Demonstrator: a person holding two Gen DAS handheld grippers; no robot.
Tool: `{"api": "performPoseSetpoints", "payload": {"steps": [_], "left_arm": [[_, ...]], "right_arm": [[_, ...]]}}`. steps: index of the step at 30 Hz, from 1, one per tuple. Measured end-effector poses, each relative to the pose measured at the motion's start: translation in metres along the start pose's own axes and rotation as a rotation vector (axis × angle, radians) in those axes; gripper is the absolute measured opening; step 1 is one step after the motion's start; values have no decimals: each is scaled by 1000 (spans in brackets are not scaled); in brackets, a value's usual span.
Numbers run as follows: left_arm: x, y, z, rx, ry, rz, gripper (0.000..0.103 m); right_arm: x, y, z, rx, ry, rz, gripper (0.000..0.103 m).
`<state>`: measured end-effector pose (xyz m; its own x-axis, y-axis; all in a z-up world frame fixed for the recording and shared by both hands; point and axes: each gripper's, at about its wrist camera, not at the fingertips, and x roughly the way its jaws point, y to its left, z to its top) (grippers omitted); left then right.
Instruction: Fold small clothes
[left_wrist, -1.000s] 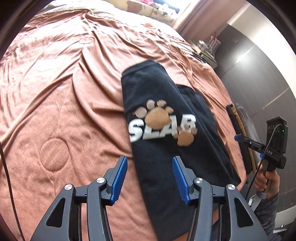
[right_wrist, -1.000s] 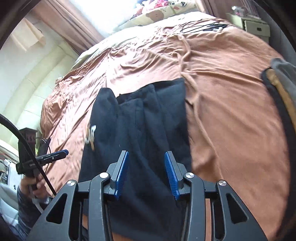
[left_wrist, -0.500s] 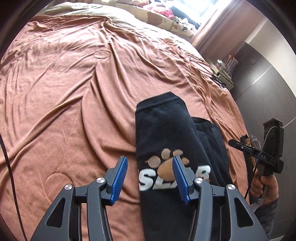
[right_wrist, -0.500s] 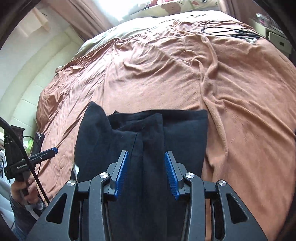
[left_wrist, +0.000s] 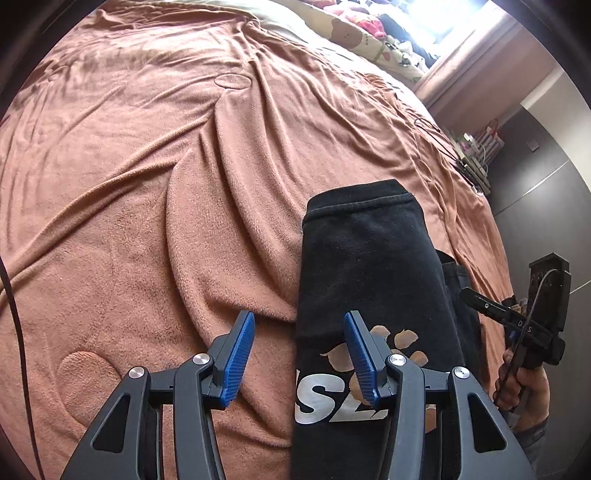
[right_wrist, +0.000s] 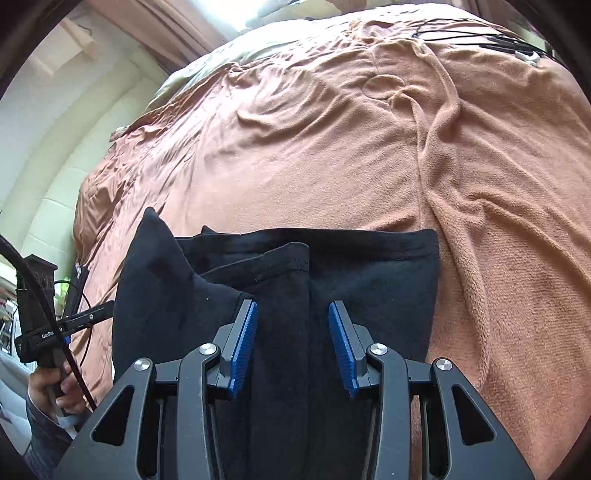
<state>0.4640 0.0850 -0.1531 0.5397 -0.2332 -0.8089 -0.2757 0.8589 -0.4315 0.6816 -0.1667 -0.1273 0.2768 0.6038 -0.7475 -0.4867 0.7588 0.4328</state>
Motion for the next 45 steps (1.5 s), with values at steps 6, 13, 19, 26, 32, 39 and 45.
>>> {"api": "performPoseSetpoints", "payload": {"steps": [6,13,19,26,32,39,45], "left_arm": [[3,-11,-8,27,0,-5,53],[0,-14,-15,24,-46,34,53],[8,-22,-20,55,-23,42,53],[16,-25,-24,77,-4,58,53],[18,-24,-23,73,-2,51,53],[18,-21,-23,64,-3,40,53],[22,-21,-20,69,-2,40,53]], "right_arm": [[0,-2,-3,20,-14,-2,0],[-28,1,-4,18,-95,-24,0],[-54,-15,-10,81,-165,-86,0],[-62,-39,-17,208,-215,-193,0],[-59,-44,-18,259,-172,-64,0],[-38,-43,-12,224,-140,-75,55],[-22,-44,-9,208,-115,-100,1]]}}
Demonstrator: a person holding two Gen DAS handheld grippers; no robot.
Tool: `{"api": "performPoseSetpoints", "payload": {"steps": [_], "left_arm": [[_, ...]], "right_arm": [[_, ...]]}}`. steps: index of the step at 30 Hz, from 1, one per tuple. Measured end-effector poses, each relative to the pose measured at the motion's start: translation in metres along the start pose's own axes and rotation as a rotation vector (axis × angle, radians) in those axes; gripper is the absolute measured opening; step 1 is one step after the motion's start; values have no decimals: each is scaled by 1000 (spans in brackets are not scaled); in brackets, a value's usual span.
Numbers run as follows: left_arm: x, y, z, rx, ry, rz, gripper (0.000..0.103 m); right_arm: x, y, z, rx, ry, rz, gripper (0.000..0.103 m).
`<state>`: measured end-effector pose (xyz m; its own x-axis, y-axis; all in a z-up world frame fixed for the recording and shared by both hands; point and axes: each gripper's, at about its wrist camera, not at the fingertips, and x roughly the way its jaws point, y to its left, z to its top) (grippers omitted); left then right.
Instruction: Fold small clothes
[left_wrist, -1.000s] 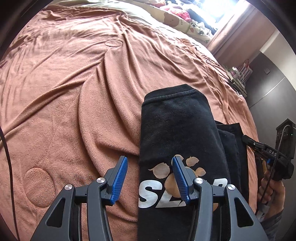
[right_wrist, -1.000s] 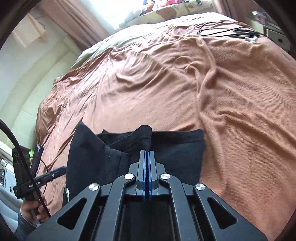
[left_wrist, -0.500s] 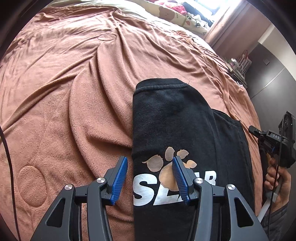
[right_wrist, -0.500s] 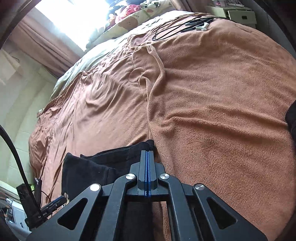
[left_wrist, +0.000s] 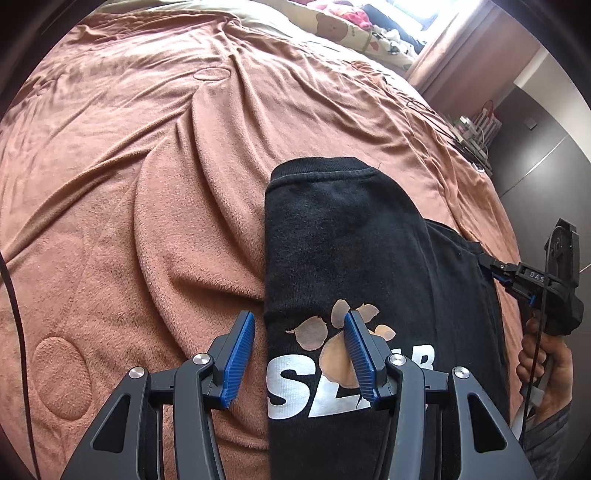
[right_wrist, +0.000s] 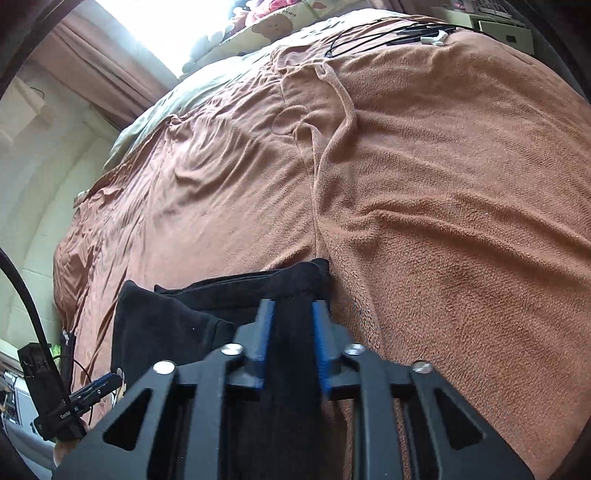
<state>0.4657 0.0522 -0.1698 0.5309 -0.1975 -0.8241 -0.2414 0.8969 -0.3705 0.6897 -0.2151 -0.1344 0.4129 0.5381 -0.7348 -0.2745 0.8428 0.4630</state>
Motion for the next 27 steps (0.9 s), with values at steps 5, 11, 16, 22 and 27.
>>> {"api": "performPoseSetpoints", "payload": {"steps": [5,11,16,22,27], "left_arm": [[4,-1,1,6,6,0,53],[0,0,-1,3,4,-5,53],[-8,-4,-1,9,-11,-13,53],[-14,-6,-2,16,-24,-15,53],[-16,-6,-2,15,-34,-5,53]], "right_arm": [[-1,9,3,-27,-57,-55,0],[-2,16,1,-22,-16,-93,0],[-30,27,-4,-43,-29,-9,62],[-39,40,-14,-105,-28,90,63],[-18,39,-13,-113,30,116,52]]}}
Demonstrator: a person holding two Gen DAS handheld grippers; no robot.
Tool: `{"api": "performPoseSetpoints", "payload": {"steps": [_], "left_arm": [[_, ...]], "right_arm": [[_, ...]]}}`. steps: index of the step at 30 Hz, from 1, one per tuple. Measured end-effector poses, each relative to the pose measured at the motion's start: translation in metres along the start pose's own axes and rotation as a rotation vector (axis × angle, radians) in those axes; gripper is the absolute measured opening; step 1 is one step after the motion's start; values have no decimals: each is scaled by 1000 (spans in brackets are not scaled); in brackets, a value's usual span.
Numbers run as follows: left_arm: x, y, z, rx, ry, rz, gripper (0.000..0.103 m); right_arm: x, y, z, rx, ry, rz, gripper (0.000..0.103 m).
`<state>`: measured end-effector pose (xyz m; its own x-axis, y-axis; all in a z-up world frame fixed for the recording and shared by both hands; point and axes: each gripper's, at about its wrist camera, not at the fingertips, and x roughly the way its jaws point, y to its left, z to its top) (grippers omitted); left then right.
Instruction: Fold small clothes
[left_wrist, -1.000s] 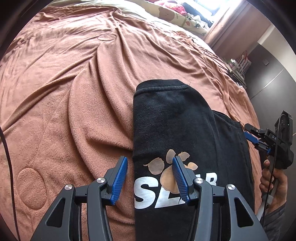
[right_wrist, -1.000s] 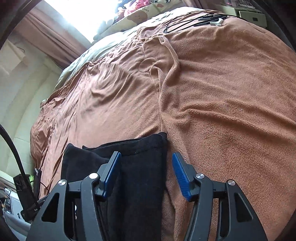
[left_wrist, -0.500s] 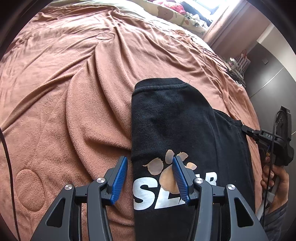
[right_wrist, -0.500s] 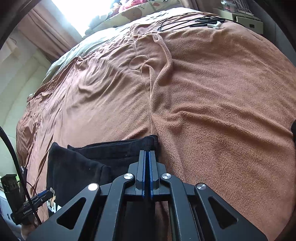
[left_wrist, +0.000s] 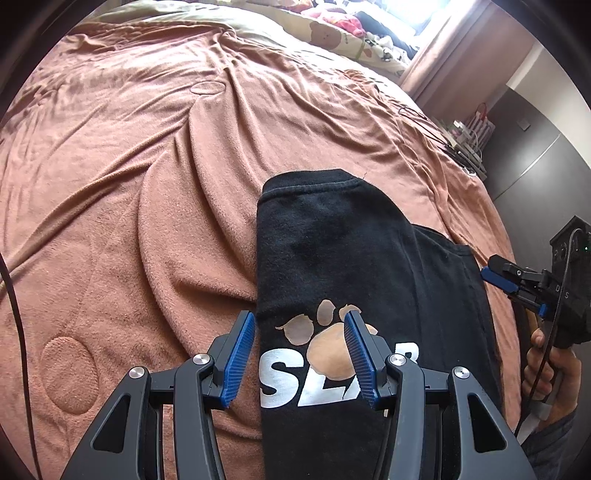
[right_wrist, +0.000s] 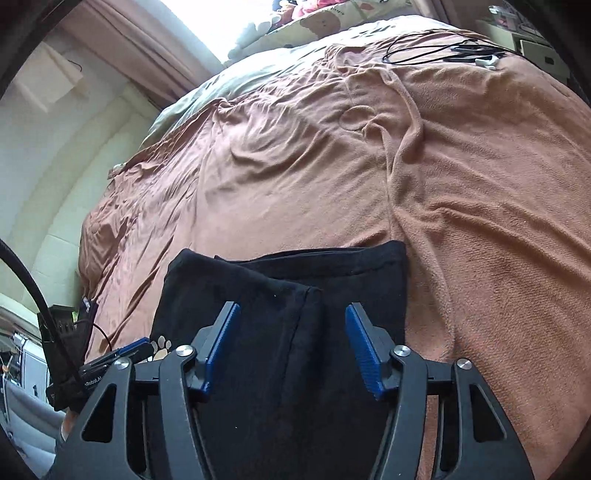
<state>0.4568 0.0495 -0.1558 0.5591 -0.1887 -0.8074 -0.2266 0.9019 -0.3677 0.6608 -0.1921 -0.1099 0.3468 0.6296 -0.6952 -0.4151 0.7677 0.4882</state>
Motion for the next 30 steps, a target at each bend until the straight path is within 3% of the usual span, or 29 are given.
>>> {"api": "performPoseSetpoints", "payload": {"steps": [5,6,9,10,20,24,27,30], "left_arm": [[4,1,-1,-1,10,3,53],[5,1,-1,-1,11,3,53],[7,2,-1,-3,15,3,53],[7,2,-1,-4,15,4,53],[-3,5,1,-23,-15,-39,53],[-4,5,2,-27,-25,-67,53],[6,4,1,-20,14,-59,53],[13,7,-1,-30,48,-56,52]], "right_arm": [[35,5,4,-4,97,6,50],[41,7,5,-20,111,-13,45],[48,7,8,-32,115,-78,5],[46,4,10,-20,111,-72,2],[12,17,16,-58,-19,-135,1],[22,16,7,-53,6,-170,1],[39,13,2,-33,70,-189,2],[36,15,5,-15,71,-168,6]]}}
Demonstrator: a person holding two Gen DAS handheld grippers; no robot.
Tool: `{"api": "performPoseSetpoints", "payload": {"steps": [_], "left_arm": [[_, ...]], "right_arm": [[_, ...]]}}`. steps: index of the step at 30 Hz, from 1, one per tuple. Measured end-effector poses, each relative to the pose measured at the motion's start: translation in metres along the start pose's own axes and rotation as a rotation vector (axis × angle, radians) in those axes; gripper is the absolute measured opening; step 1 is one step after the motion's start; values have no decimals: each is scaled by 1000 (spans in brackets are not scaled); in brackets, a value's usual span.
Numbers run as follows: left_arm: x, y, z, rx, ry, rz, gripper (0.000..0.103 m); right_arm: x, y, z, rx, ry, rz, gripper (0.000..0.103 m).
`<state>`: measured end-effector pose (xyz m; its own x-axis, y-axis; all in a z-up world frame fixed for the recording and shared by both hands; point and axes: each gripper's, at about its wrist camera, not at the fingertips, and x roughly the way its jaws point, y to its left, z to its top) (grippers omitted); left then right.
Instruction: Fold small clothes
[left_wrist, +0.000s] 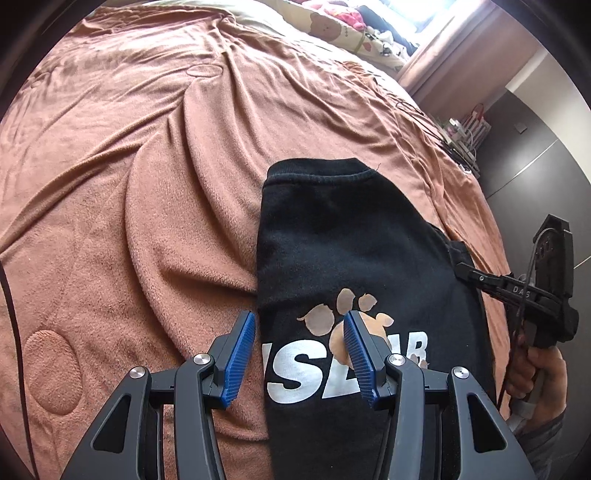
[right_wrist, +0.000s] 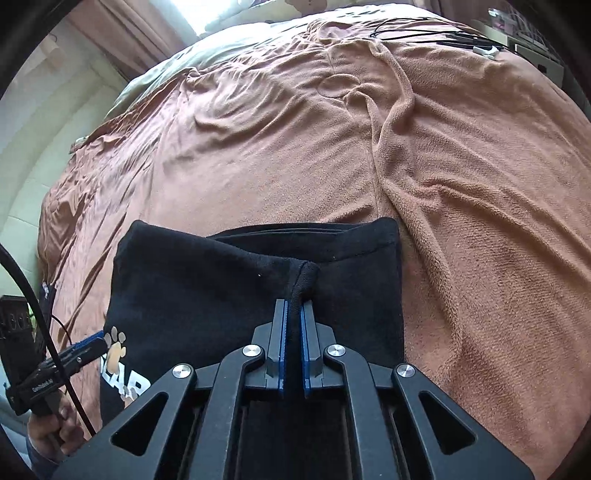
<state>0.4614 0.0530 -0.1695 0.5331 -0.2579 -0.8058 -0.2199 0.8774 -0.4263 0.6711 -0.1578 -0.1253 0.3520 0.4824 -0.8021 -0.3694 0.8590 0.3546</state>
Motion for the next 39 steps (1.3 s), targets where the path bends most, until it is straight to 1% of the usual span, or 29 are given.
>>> {"api": "performPoseSetpoints", "payload": {"steps": [2,3,4,6,9,11,14,18,20,22,24,26,27,28,29,31,32,36,38,39], "left_arm": [[3,4,0,-15,13,-6,52],[3,6,1,-25,15,-13,52],[3,8,2,-32,14,-19,52],[1,9,4,-40,9,-36,52],[6,13,11,-54,30,-88,52],[11,15,14,-65,51,-98,52],[15,17,18,-72,63,-113,52],[22,17,26,-80,71,-135,52],[23,18,31,-88,70,-139,49],[25,17,36,-89,75,-145,48],[25,15,41,-89,84,-169,48],[19,13,44,-84,66,-205,48],[14,13,46,-85,49,-236,48],[10,13,46,-87,37,-258,48],[8,12,48,-84,30,-263,48],[12,12,52,-77,39,-231,48],[16,14,53,-85,50,-214,48],[33,25,56,-118,96,-174,48],[38,28,56,-127,105,-186,48],[40,29,57,-130,106,-197,48]], "right_arm": [[-7,-1,1,13,-7,27,15],[-11,-5,2,25,-15,33,28],[-15,-8,1,36,-25,39,43],[-25,-20,-1,55,-50,65,54],[-41,-37,-10,79,-74,93,54],[-47,-49,-15,100,-81,121,54],[-51,-63,-22,120,-70,155,54],[-42,-80,-26,161,-38,227,54],[-27,-90,-28,176,7,228,54],[-22,-93,-28,180,23,241,54],[-17,-96,-27,187,28,285,54],[-15,-102,-26,212,33,362,54],[-15,-105,-25,224,35,397,54],[-16,-107,-26,228,29,415,54],[-17,-108,-25,229,21,429,54],[-19,-112,-23,226,6,445,54],[-19,-112,-23,222,5,440,54],[-4,-109,-24,206,50,403,54],[0,-109,-24,198,61,404,54],[0,-110,-22,203,59,420,54]]}}
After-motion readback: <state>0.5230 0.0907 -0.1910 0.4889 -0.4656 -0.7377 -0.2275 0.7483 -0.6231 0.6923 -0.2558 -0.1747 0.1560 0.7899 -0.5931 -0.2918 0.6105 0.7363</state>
